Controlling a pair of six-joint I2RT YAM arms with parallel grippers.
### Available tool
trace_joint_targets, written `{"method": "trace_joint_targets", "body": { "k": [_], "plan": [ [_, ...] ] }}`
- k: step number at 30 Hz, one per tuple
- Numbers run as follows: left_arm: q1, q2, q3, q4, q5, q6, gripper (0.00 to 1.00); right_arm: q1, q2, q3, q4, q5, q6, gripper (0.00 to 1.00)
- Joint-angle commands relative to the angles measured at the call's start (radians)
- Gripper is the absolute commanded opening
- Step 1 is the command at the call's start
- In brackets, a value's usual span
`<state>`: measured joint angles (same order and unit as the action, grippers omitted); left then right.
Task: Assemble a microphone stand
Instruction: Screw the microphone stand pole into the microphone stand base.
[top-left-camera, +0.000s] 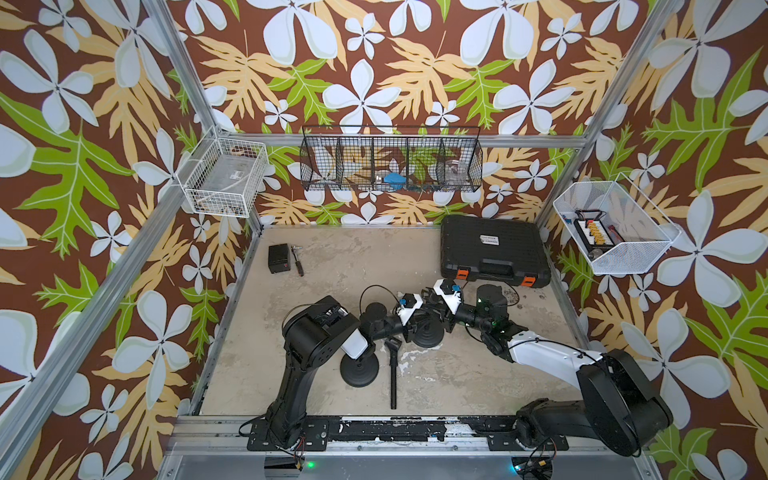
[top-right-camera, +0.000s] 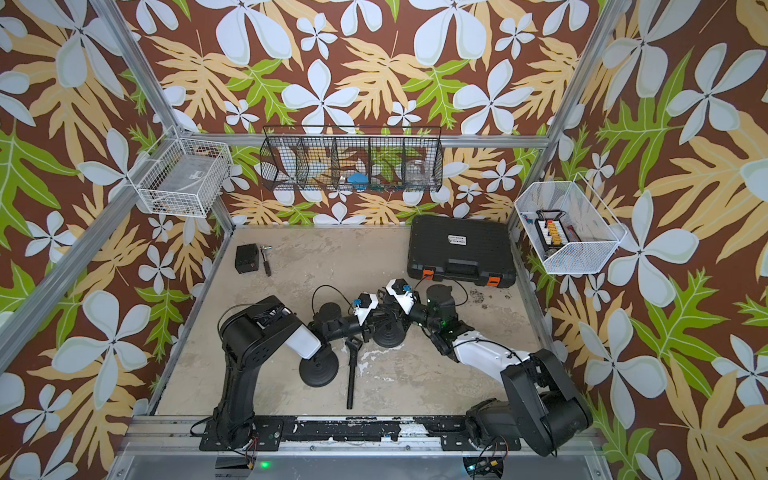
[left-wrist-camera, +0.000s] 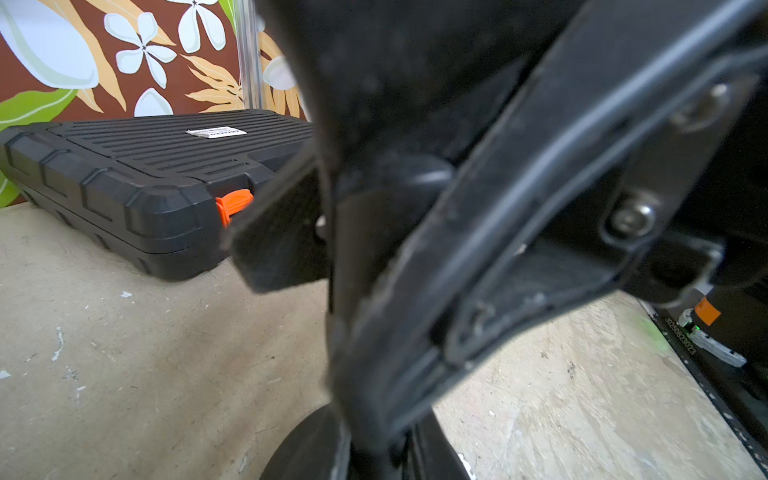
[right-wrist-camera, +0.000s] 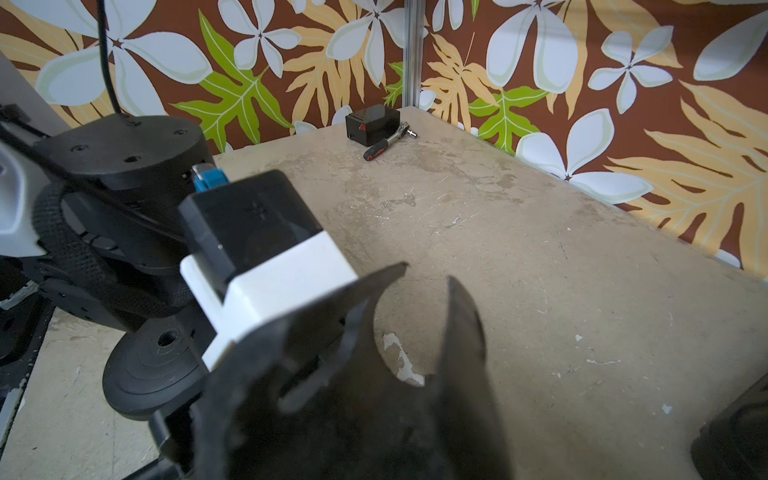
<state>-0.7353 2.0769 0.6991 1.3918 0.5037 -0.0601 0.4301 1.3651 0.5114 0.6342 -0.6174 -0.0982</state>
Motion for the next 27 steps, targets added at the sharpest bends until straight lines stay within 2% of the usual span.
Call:
{"method": "trace_joint_targets", "body": {
  "k": [1, 5, 13, 15, 17, 20, 24, 26, 27],
  "plan": [
    [0.001, -0.009, -0.013, -0.021, 0.009, -0.03, 0.34, 0.013, 0.007, -0.036, 0.05, 0.125, 0.099, 0.0],
    [0.001, -0.034, -0.012, -0.033, 0.005, -0.038, 0.4, 0.104, -0.009, -0.109, 0.106, 0.406, 0.167, 0.0],
    [0.001, -0.046, -0.016, -0.024, -0.02, -0.055, 0.39, 0.354, -0.03, -0.18, 0.109, 1.034, 0.378, 0.0],
    [0.001, -0.043, -0.016, -0.021, -0.021, -0.057, 0.36, 0.403, -0.02, -0.173, 0.096, 1.116, 0.392, 0.0],
    [0.001, -0.038, -0.015, -0.014, -0.02, -0.062, 0.34, 0.426, -0.003, -0.152, 0.068, 1.134, 0.407, 0.0],
    [0.001, -0.032, -0.01, -0.008, -0.013, -0.066, 0.31, 0.435, 0.029, -0.125, 0.053, 1.094, 0.405, 0.02],
    [0.001, -0.025, -0.007, -0.008, -0.007, -0.061, 0.2, 0.435, 0.033, -0.108, 0.051, 1.016, 0.37, 0.29],
    [0.001, -0.021, -0.008, -0.008, -0.007, -0.054, 0.17, 0.435, 0.003, -0.1, 0.029, 0.983, 0.347, 0.47],
    [0.001, -0.018, -0.01, -0.008, -0.006, -0.051, 0.16, 0.432, -0.018, -0.1, 0.026, 0.951, 0.325, 0.6]
  ]
}}
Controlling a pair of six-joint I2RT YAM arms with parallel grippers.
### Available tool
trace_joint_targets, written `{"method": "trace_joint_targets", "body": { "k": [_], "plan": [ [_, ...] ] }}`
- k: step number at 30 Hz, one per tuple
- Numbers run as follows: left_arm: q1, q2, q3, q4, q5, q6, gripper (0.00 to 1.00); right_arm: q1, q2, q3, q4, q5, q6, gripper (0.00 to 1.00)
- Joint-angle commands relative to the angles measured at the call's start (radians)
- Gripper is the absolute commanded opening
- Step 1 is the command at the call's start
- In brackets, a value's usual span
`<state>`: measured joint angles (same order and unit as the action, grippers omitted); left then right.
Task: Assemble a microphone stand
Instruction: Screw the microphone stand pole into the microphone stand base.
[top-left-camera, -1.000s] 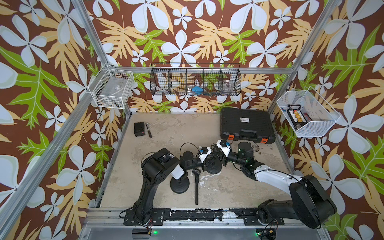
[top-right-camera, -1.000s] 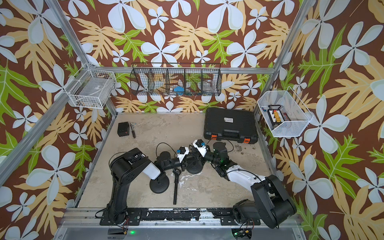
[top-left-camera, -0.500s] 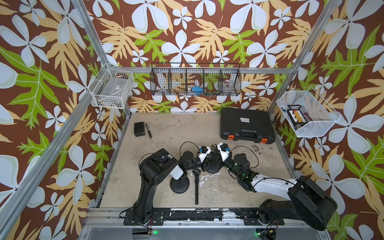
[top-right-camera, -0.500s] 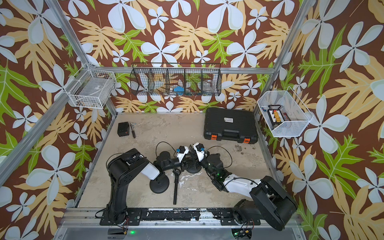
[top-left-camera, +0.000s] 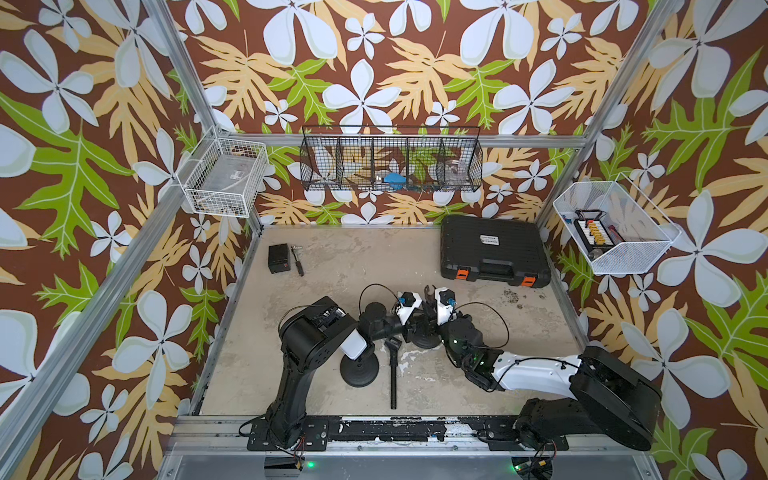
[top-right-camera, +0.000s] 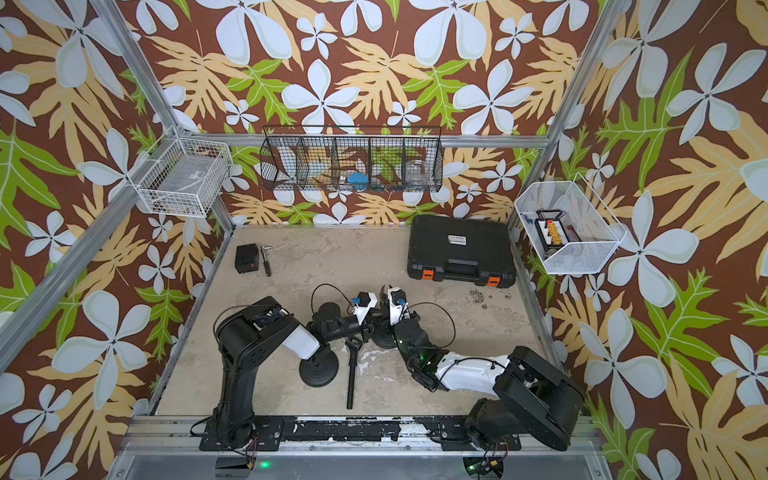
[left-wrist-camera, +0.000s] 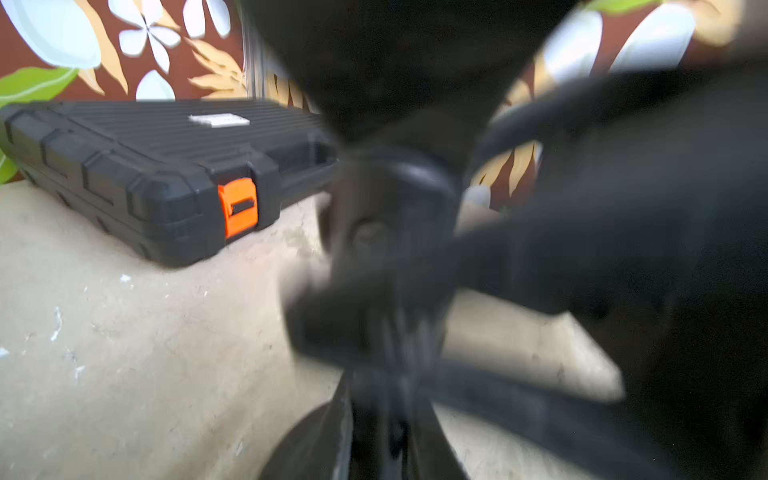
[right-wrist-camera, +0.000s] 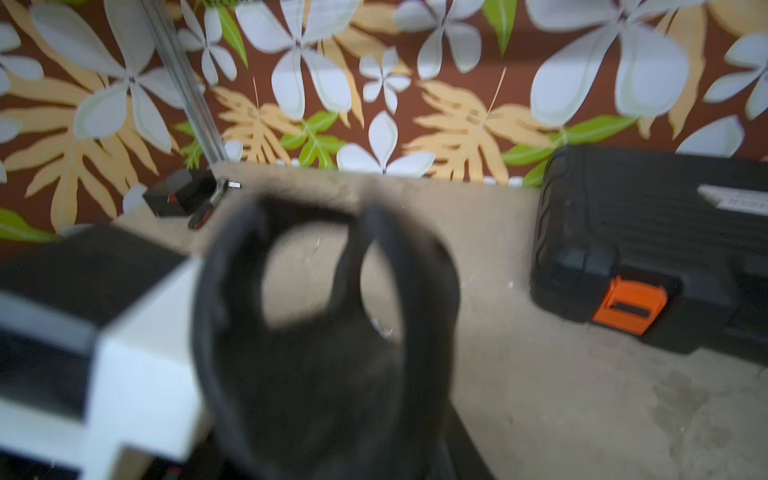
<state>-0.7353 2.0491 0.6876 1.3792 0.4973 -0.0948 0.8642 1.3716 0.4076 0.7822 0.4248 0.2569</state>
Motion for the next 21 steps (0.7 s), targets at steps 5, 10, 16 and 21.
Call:
{"method": "trace_joint_targets", "body": {
  "k": [5, 10, 16, 21],
  "plan": [
    [0.001, 0.02, -0.002, 0.001, 0.009, -0.005, 0.14, -0.103, -0.144, -0.009, -0.163, -0.377, -0.093, 0.79],
    [0.001, 0.02, -0.005, 0.0, 0.012, 0.0, 0.14, -0.266, -0.228, -0.033, -0.174, -0.71, -0.203, 0.73],
    [0.001, 0.022, 0.003, -0.016, 0.018, 0.008, 0.14, -0.378, -0.246, -0.015, -0.204, -0.878, -0.308, 0.67],
    [0.0, 0.03, 0.007, -0.036, 0.02, 0.024, 0.13, -0.401, -0.204, 0.028, -0.225, -0.908, -0.351, 0.55]
  ]
}}
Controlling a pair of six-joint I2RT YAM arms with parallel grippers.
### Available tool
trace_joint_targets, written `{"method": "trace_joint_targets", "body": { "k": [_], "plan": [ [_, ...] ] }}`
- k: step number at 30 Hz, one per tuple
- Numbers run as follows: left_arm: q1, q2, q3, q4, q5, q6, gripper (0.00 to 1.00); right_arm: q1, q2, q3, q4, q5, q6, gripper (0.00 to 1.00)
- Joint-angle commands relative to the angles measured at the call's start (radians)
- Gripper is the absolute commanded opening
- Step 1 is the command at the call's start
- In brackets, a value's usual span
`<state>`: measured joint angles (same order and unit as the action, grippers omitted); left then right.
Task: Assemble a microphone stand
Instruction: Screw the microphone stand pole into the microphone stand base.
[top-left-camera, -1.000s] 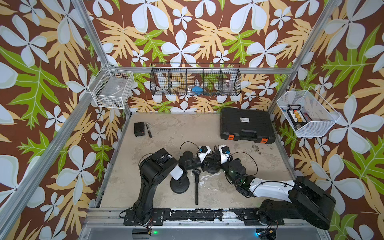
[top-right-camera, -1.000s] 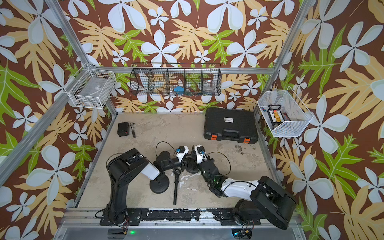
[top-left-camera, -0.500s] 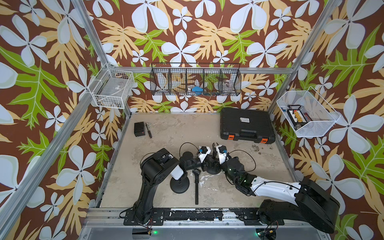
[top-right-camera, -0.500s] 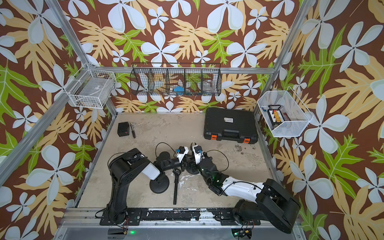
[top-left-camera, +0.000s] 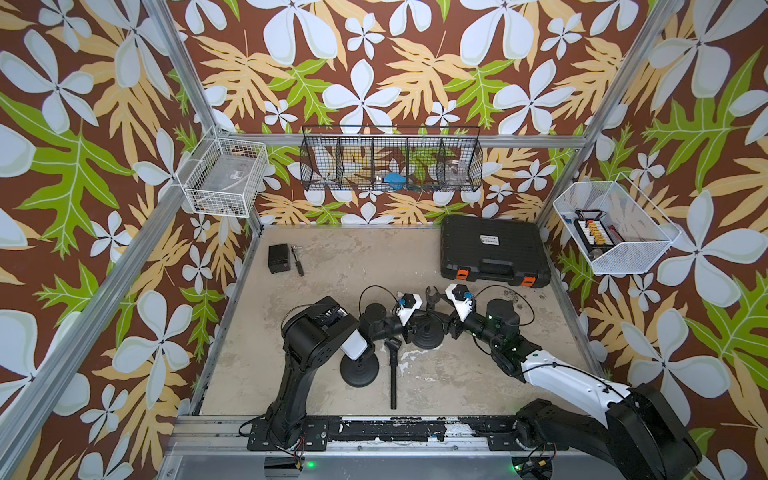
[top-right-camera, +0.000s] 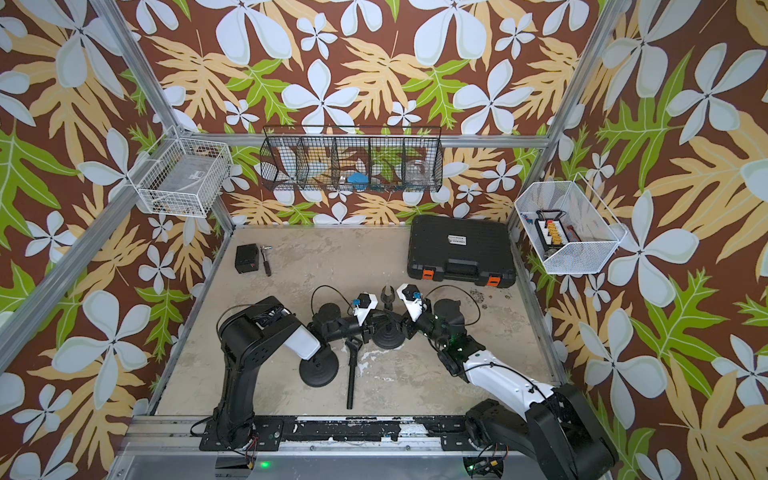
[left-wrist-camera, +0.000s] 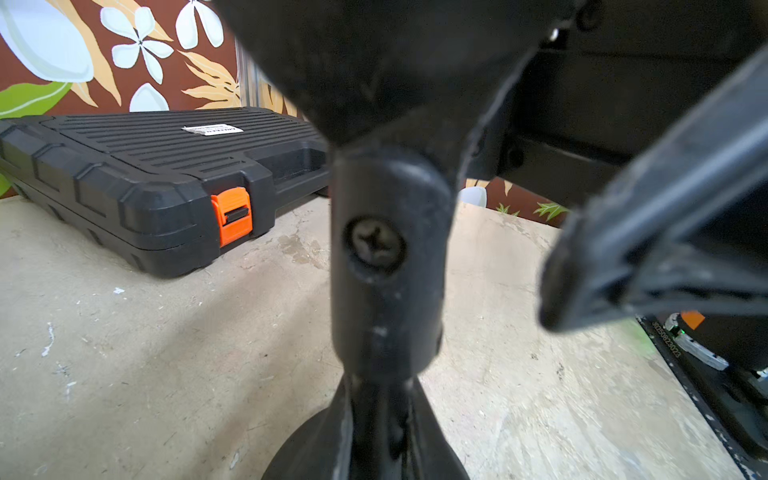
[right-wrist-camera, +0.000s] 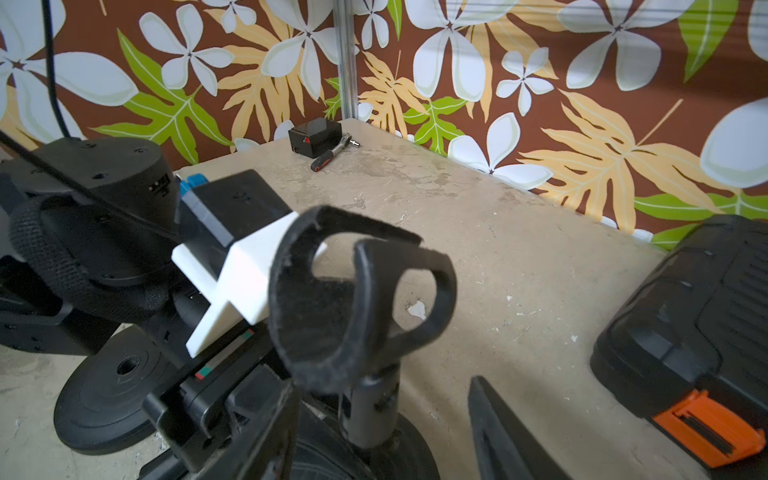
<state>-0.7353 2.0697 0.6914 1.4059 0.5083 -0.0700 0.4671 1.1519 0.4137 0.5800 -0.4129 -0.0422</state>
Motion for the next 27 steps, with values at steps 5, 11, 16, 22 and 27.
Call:
{"method": "trace_joint_targets", "body": {
  "k": [5, 11, 16, 22, 27],
  "plan": [
    [0.001, 0.015, 0.005, -0.065, 0.01, 0.004, 0.13, -0.004, 0.082, 0.068, -0.042, -0.107, -0.079, 0.52],
    [0.001, 0.015, 0.005, -0.075, 0.009, 0.01, 0.13, -0.004, 0.14, 0.097, -0.038, -0.118, -0.079, 0.41],
    [0.001, 0.013, 0.005, -0.074, 0.003, 0.007, 0.19, -0.004, 0.143, 0.068, 0.012, -0.111, -0.046, 0.19],
    [0.001, 0.012, 0.005, -0.065, 0.003, -0.01, 0.31, 0.002, 0.146, -0.004, 0.117, -0.047, 0.063, 0.03],
    [0.001, 0.016, 0.008, -0.065, 0.001, -0.013, 0.36, 0.072, 0.113, -0.058, 0.149, 0.147, 0.108, 0.0]
  ]
}}
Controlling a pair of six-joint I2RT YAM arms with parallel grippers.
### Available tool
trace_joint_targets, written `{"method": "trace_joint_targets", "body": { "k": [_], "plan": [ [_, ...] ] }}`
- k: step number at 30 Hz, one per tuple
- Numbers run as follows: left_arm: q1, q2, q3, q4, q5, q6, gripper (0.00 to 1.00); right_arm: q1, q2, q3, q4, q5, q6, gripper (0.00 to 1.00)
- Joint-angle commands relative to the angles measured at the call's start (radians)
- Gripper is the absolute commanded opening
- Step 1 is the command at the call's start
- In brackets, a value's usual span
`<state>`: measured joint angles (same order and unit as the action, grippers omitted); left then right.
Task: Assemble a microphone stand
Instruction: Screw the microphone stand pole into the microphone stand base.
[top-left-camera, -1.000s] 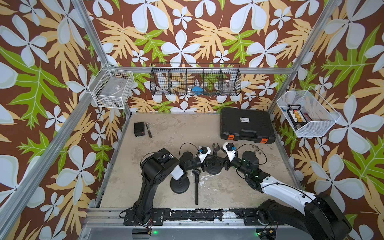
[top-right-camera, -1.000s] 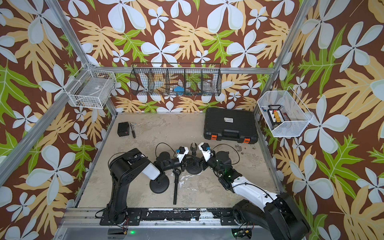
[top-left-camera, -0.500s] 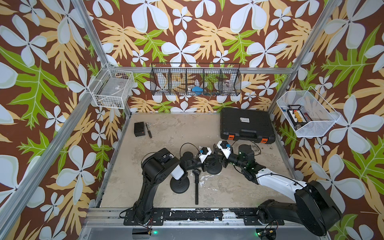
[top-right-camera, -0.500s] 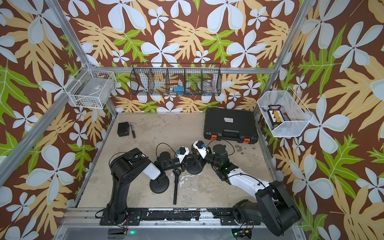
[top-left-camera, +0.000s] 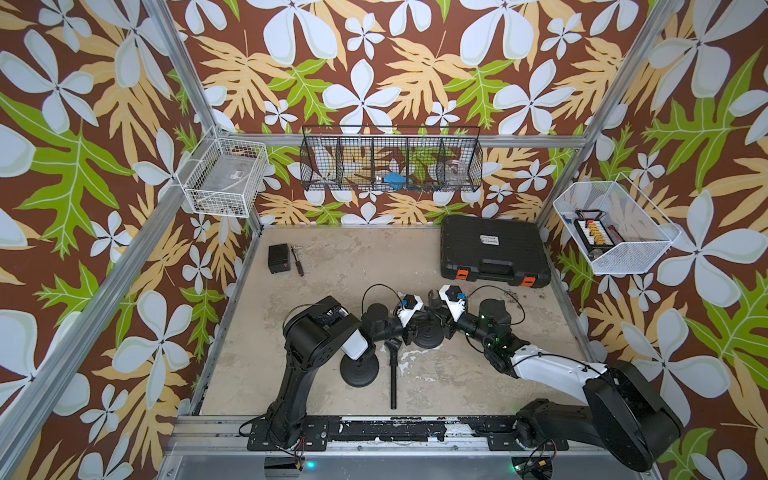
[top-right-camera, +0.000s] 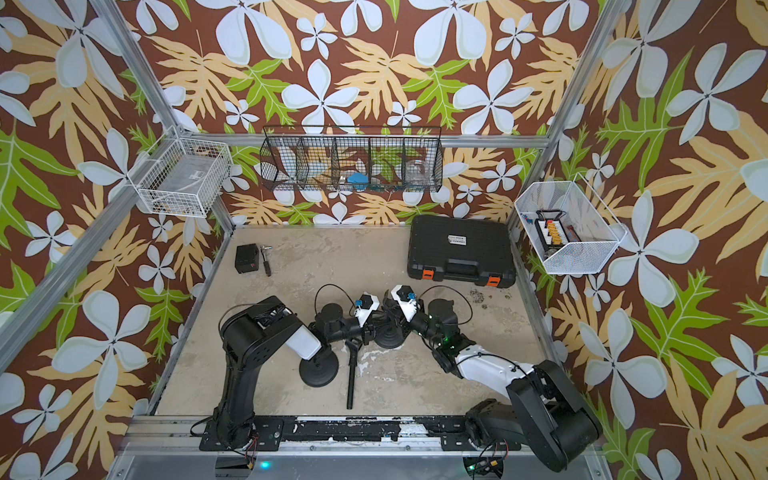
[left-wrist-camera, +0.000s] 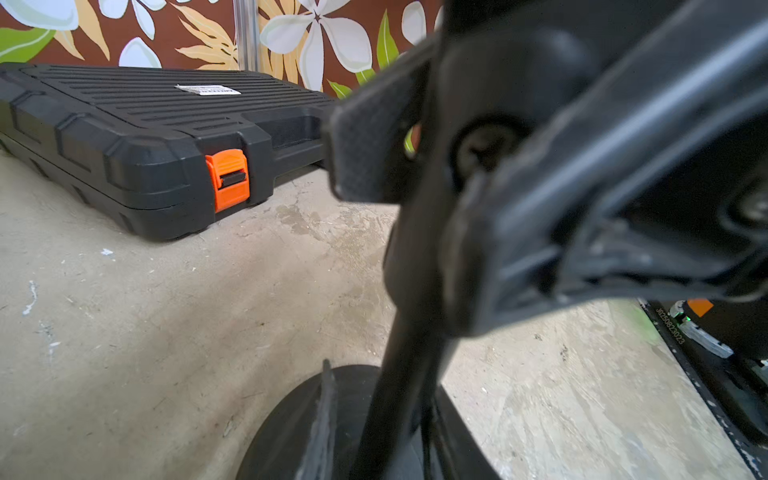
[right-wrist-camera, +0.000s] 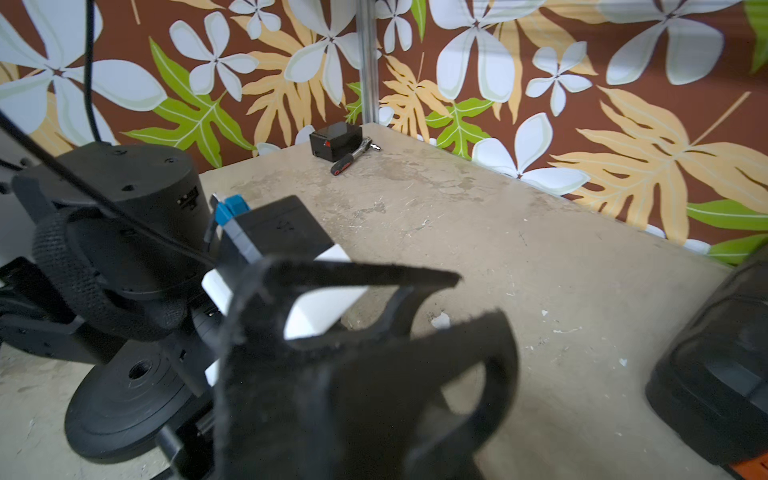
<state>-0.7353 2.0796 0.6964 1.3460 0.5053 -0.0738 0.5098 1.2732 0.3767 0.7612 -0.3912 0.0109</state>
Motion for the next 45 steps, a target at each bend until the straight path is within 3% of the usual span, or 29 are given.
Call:
{"method": "trace_joint_targets", "body": {
  "k": [1, 6, 12, 23, 26, 31, 34, 38, 45],
  "plan": [
    [0.001, 0.008, 0.005, -0.005, 0.005, -0.01, 0.35, 0.045, -0.013, -0.029, -0.029, 0.159, 0.061, 0.0],
    [0.001, 0.011, 0.008, -0.005, 0.009, -0.011, 0.29, 0.125, -0.048, -0.073, -0.008, 0.387, 0.144, 0.0],
    [0.001, 0.013, 0.012, -0.011, 0.012, -0.011, 0.3, 0.255, -0.062, -0.088, -0.018, 0.652, 0.183, 0.0],
    [0.001, 0.022, 0.026, -0.01, 0.021, -0.023, 0.29, 0.315, -0.028, -0.027, -0.091, 0.713, 0.194, 0.0],
    [0.001, 0.023, 0.025, -0.01, 0.01, -0.023, 0.21, 0.315, -0.036, -0.017, -0.118, 0.695, 0.195, 0.04],
    [-0.001, 0.02, 0.022, -0.017, 0.0, -0.013, 0.16, 0.311, -0.1, -0.001, -0.188, 0.646, 0.166, 0.51],
    [-0.002, 0.017, 0.018, -0.022, -0.005, -0.003, 0.16, 0.271, -0.16, -0.006, -0.218, 0.52, 0.137, 0.67],
    [-0.006, 0.014, 0.015, -0.036, -0.012, 0.012, 0.16, 0.16, -0.229, -0.053, -0.198, 0.27, 0.102, 0.69],
    [-0.016, 0.014, 0.014, -0.061, -0.03, 0.038, 0.15, -0.056, -0.224, -0.084, -0.141, -0.052, 0.038, 0.54]
  ]
}}
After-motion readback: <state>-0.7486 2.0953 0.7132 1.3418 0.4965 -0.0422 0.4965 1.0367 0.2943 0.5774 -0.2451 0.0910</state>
